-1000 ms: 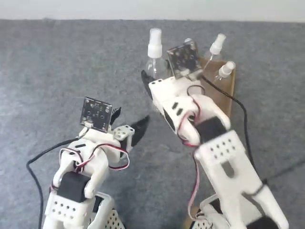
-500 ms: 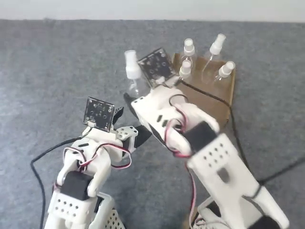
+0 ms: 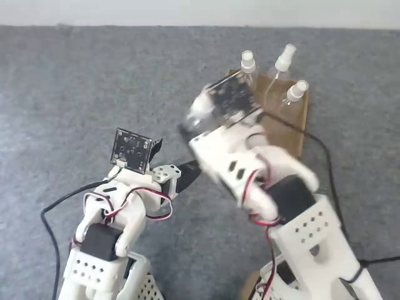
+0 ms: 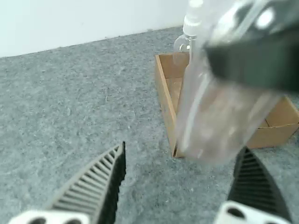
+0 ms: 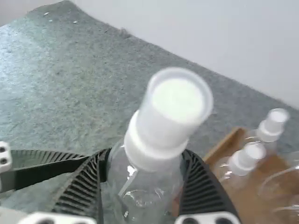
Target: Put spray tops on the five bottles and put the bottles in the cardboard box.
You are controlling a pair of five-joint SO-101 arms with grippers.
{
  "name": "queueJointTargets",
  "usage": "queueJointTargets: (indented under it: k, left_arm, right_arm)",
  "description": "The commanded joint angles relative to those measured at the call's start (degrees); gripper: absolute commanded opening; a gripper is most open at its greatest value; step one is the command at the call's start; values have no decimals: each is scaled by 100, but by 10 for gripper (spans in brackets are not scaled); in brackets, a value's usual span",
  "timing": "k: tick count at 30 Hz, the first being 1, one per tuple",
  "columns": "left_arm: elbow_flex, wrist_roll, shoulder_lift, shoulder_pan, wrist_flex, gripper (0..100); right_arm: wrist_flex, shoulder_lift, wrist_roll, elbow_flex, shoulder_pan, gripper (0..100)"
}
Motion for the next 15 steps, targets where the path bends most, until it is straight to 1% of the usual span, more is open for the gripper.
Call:
queueJointTargets:
  k: [1, 5, 7, 10, 15]
  left_arm:
    - [-40, -26, -105, 18, -44, 341]
    - [-40, -26, -105, 18, -53, 341]
    - [-40, -26, -105, 18, -62, 341]
    - [-31, -26, -105, 18, -62, 341]
    - [-31, -26, -70, 18, -62, 341]
  right_arm:
    - [57, -259, 695, -668, 1200, 6]
    - [31, -207, 1055, -571, 2070, 6]
    - [-4, -48, 1081, -352, 2369, 6]
    - [-347, 224, 1073, 105, 2545, 6]
    - [-1446, 532, 1073, 941, 2580, 6]
